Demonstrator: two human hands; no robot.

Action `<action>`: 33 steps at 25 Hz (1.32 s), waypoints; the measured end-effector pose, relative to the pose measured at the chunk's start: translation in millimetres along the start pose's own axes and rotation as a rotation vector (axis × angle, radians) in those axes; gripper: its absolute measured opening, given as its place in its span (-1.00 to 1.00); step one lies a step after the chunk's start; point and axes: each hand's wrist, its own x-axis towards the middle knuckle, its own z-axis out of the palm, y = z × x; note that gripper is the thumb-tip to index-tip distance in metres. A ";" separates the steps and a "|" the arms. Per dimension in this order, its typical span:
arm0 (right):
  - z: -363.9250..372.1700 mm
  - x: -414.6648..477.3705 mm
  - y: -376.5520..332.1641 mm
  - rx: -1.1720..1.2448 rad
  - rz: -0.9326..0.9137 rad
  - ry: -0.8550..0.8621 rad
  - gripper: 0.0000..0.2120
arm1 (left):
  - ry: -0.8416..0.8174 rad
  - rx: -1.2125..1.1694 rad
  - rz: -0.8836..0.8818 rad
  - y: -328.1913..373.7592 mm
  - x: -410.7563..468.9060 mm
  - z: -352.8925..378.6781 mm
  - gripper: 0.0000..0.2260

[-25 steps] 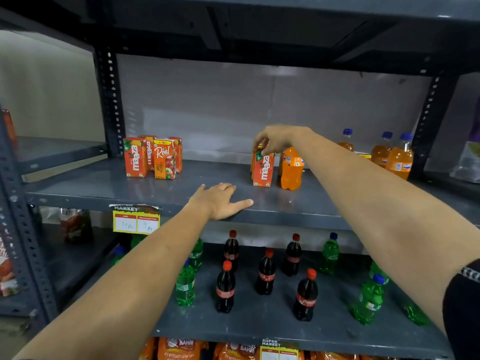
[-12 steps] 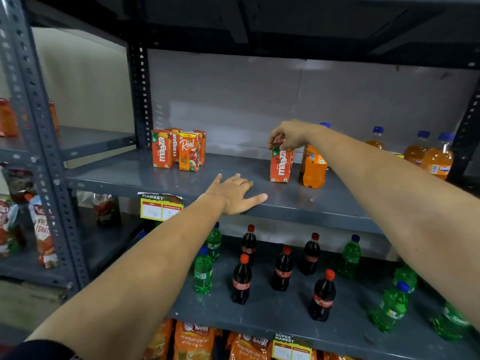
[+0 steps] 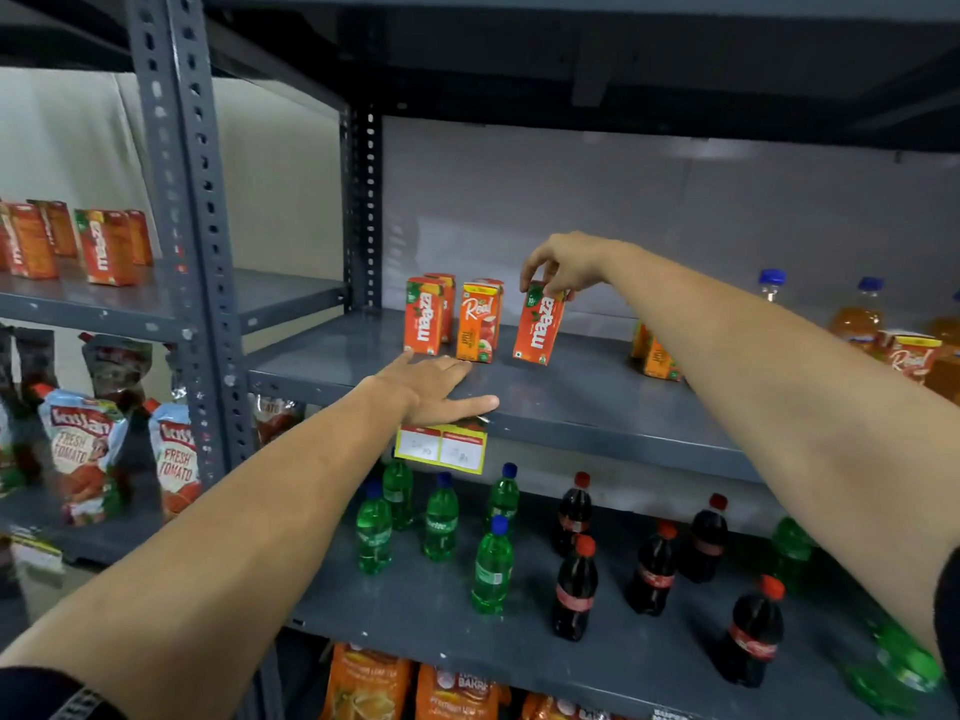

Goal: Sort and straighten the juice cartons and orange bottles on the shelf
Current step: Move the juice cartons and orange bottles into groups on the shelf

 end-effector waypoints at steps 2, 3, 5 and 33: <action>7.2 9.8 -7.8 0.004 0.034 -0.018 -0.77 | 0.009 -0.014 0.037 -8.8 0.3 5.2 -0.18; 11.0 14.2 -9.9 0.006 0.048 -0.020 -0.76 | 0.021 -0.025 0.051 -11.2 0.8 8.5 -0.17; 12.9 21.0 -13.9 0.014 0.073 -0.041 -0.76 | 0.047 -0.052 0.064 -14.0 2.4 12.8 -0.14; -33.0 -22.2 -45.8 0.223 -0.042 -0.175 -0.75 | 0.268 -0.004 0.033 -7.6 -12.9 29.5 -0.06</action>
